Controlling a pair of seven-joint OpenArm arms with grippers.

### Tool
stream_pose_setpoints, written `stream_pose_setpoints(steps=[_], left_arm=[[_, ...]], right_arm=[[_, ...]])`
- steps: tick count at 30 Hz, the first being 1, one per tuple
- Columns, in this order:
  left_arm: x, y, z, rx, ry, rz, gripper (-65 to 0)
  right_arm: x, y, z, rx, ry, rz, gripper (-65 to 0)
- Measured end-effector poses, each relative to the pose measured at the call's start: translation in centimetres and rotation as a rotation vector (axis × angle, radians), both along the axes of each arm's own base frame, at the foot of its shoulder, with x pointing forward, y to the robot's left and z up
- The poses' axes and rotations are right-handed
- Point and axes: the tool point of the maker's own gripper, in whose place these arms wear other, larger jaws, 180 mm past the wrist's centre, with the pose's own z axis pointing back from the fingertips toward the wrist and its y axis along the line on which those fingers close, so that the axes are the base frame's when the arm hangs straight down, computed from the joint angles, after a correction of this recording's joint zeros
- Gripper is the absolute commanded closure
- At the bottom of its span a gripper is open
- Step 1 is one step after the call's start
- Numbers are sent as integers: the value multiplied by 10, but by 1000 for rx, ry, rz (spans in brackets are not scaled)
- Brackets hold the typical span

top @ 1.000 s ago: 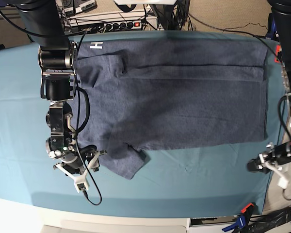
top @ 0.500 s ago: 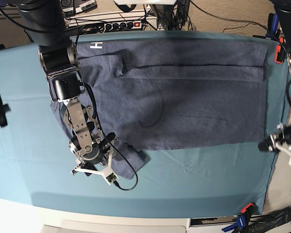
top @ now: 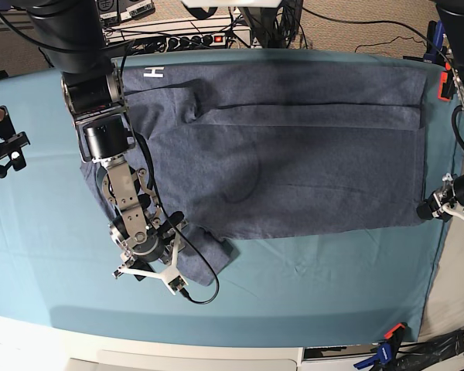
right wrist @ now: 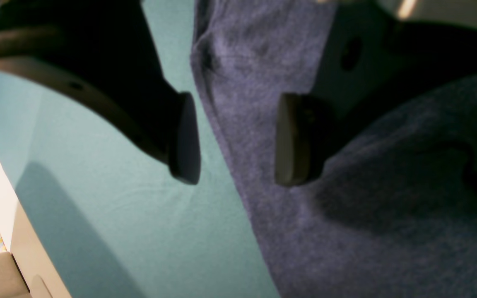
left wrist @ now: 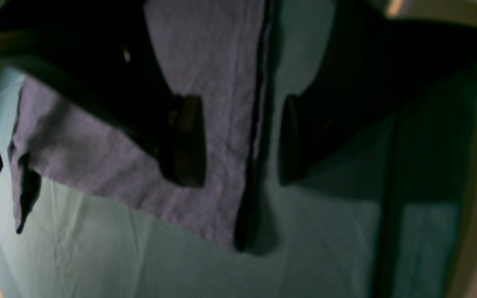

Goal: Fold the T-shirt properly
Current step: 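Lower the left gripper and pinch the hem corner of the shirt, then lower the right gripper and pinch the hem beside the sleeve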

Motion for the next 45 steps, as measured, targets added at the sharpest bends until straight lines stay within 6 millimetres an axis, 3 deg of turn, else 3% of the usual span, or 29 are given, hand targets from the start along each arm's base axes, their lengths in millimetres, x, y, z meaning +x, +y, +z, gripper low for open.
stream_pose_setpoints(steps=[6,14,20,23,28,34,38,43,45], left_arm=[[1,-2,0,-4,-2,1,-299],[13,-35,-5,-66,-34,-21,-299],[14,-38,-5,-69,-38,-23,-294],[14,-38,-5,-68,-38,-23,-236],[10,-41,-8,-61,-28,-55,0],[9,-41,-8,-64,-26,-55,0],[9,-41,-8,-64,-27,-55,0],[9,-41,-8,-64,-27,-55,0],[10,-42,-7,-64,-30,-59,0]], right_arm=[[0,0,0,0,-1,1,-304],[1,1,1,3,-5,4,-304],[1,1,1,3,-5,4,-304],[1,1,1,3,-5,4,-304],[1,1,1,2,-5,4,-304],[1,0,1,2,-6,3,-304],[9,-17,14,61,-49,-87,-304],[29,-64,62,383,-144,-300,-304],[28,-77,72,515,-134,-340,-303]])
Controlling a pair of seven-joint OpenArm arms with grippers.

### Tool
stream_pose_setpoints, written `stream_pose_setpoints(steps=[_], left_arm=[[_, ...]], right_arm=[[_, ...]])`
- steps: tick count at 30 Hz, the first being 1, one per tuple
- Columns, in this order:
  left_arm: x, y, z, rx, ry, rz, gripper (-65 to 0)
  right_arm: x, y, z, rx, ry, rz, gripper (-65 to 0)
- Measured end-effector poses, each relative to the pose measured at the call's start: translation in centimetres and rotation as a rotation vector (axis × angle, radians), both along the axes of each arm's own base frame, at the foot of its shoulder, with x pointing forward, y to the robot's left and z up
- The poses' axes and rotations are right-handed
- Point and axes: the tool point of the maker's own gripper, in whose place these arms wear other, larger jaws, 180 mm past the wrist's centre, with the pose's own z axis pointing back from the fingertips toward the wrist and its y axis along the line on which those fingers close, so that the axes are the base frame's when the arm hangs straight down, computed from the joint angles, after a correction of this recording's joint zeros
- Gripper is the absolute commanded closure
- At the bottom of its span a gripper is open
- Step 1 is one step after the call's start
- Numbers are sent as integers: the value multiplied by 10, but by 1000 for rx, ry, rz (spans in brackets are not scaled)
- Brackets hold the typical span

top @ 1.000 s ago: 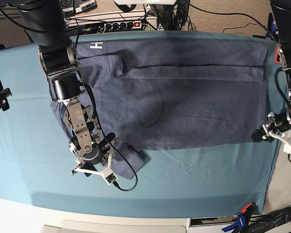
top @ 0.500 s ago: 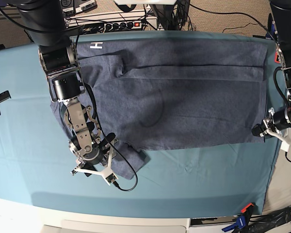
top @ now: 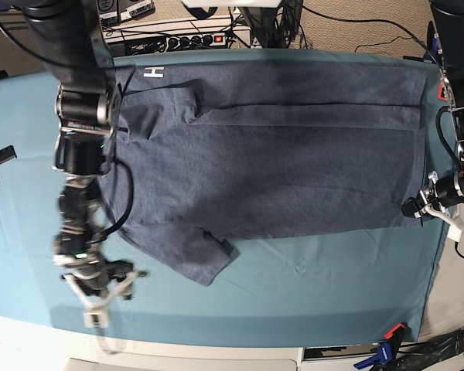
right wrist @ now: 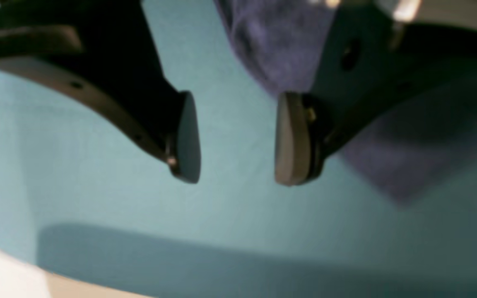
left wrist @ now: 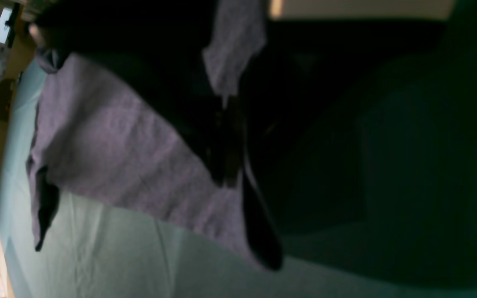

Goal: Fold the T-shirt properly
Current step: 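Lower the right gripper and pinch the hem beside the sleeve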

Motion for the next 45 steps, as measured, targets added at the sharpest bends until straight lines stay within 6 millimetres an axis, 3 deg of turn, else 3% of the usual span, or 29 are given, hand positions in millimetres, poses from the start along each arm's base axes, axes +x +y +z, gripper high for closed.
stream_pose_setpoints(steps=[3,8,13,16,21,25,28,37,45], left_arm=[[1,-2,2,-3,-19,-18,0],[1,-3,2,-4,-19,-18,0],[1,-3,2,-4,-19,-17,0],[1,-3,2,-5,-20,-17,0],[1,-3,2,-5,-20,-17,0],[1,-3,2,-5,-20,-17,0],[1,-3,2,-5,-20,-17,0],[1,-3,2,-5,-21,-18,0],[1,-3,2,-5,-20,-17,0]], right_arm=[[-5,-11,3,146,5,-37,-283],[-9,-8,-3,280,25,-43,-283],[-21,3,-51,326,159,-27,-283],[-26,7,-70,354,214,-31,-283],[-24,-1,-68,346,214,-41,-283],[-31,-28,-74,243,246,-85,-283],[-33,-37,-73,226,251,-99,-283],[-49,-29,-96,239,308,-91,-283],[-48,-13,-92,322,299,-40,-283]])
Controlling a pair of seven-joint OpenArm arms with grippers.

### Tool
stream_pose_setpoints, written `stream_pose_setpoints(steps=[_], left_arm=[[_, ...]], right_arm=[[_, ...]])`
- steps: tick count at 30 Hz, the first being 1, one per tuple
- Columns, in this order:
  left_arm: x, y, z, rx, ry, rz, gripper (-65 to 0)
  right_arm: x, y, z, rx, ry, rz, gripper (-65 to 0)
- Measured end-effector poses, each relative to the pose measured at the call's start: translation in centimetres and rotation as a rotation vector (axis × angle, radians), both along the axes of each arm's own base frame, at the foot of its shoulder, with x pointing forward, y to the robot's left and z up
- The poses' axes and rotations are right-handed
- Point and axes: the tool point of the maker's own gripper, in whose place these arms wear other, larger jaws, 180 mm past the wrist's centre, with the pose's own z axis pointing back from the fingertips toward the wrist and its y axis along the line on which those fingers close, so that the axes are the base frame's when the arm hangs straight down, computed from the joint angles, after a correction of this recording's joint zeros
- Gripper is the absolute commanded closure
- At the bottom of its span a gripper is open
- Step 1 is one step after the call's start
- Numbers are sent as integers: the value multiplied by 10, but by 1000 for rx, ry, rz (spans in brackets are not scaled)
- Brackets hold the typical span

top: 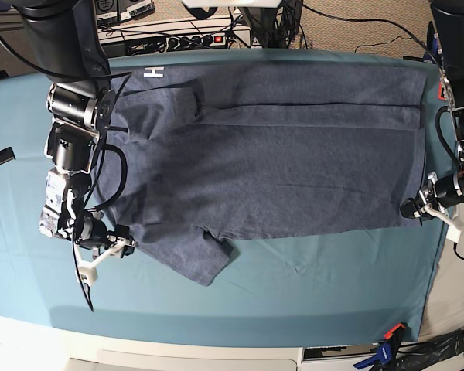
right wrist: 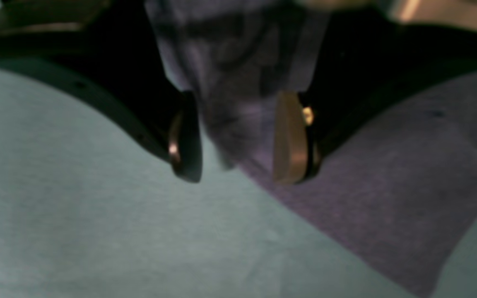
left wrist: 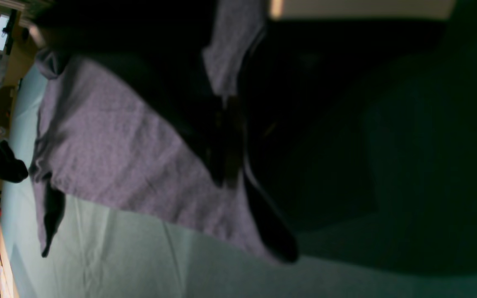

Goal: Fold the T-shirt properly
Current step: 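Lower the right gripper and pinch the hem beside the sleeve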

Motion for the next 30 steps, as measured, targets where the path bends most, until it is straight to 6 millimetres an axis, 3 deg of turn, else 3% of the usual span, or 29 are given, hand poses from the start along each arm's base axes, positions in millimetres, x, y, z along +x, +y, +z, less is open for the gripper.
stream_pose_setpoints(steps=[21,25,30], left_arm=[[0,-1,1,0,-10,-11,0],[0,-1,1,0,-9,-11,0],[0,-1,1,0,-10,-11,0]], right_arm=[[-19,38,-1,134,71,178,-272],[-13,31,0,91,39,165,-272],[-1,1,-1,-86,-16,100,-272]])
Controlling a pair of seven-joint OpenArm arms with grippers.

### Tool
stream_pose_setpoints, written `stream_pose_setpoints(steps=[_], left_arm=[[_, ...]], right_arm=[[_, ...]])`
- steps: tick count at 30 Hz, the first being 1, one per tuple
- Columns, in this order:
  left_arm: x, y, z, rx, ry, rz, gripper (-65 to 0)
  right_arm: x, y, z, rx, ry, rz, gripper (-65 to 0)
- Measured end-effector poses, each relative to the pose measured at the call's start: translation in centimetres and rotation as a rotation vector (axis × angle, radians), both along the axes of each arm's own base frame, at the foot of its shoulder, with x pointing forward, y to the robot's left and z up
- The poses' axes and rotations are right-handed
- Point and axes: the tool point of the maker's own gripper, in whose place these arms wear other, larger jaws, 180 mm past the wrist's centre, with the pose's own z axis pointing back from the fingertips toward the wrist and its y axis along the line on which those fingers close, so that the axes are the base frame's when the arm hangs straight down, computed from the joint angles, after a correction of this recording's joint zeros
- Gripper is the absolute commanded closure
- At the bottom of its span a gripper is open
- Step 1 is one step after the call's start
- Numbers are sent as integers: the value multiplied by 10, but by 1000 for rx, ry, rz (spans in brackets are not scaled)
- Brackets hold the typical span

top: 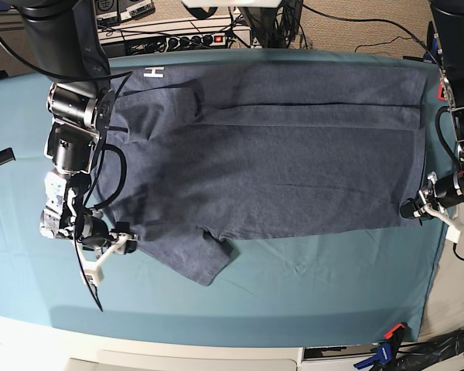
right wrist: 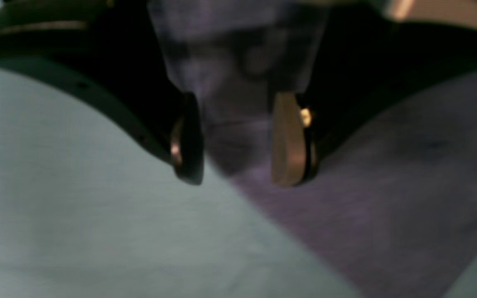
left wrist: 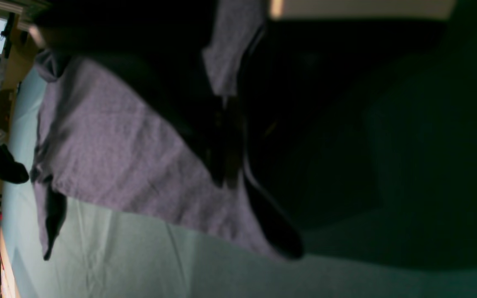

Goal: Fold the T-shirt properly
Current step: 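Lower the right gripper and pinch the hem beside the sleeve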

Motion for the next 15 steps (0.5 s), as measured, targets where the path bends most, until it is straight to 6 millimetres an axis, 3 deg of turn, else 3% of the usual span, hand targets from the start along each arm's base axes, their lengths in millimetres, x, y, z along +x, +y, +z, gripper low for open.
stream_pose_setpoints(steps=[6,15], left_arm=[[0,0,0,0,0,1,0],[0,0,0,0,0,1,0]], right_arm=[[14,-14,9,-58,-110,-56,-272],[5,-12,-2,-26,-80,-75,-272]])
